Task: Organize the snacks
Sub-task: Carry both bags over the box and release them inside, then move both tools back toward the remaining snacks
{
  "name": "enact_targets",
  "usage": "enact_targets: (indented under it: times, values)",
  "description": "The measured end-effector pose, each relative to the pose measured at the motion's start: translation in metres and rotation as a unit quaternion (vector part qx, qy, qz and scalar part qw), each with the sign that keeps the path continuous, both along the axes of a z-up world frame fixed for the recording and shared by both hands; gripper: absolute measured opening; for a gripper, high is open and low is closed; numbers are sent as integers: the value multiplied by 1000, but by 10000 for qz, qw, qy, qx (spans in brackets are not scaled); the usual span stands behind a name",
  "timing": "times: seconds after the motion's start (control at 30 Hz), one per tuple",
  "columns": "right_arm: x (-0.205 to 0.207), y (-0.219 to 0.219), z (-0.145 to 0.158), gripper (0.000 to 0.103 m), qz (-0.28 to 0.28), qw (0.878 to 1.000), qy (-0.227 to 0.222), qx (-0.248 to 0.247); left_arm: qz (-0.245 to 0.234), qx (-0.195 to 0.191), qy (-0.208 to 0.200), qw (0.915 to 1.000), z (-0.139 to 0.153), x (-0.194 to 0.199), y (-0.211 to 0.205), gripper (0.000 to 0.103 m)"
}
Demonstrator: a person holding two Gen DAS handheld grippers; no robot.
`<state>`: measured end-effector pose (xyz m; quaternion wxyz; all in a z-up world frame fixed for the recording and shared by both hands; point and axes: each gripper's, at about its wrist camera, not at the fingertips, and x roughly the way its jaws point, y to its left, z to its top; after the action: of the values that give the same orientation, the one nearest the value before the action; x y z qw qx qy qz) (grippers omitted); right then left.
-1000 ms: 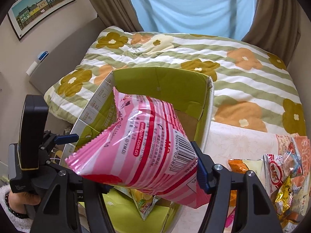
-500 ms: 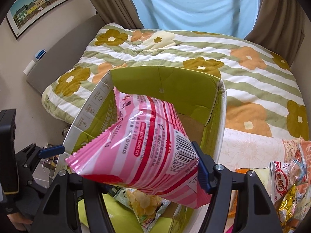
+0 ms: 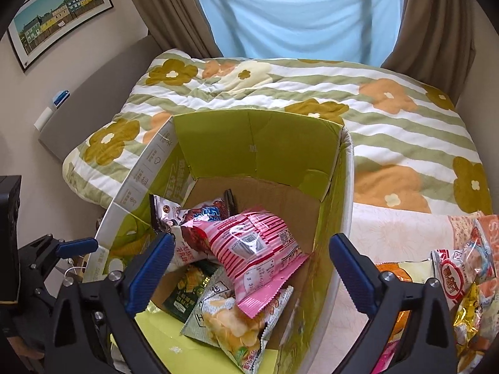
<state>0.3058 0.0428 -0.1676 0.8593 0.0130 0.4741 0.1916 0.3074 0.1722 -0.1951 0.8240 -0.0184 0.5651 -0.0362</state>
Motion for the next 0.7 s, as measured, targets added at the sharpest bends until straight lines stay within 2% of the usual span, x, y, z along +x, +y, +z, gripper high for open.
enact_targets:
  times: [0.13,0.4,0.7]
  values:
    - [-8,2,6,99,45,10000,2,-4,-44,4,-127,9999,9,-7,-1,103]
    - [-34,-1,33,99,-88,9994,-320,-108,-204,-103,-314,9992,25,-17,-6,103]
    - [-76,-41,71,99,-793,9935,-813,-120,-995,-217,-661,9926,45,-26,-45,103]
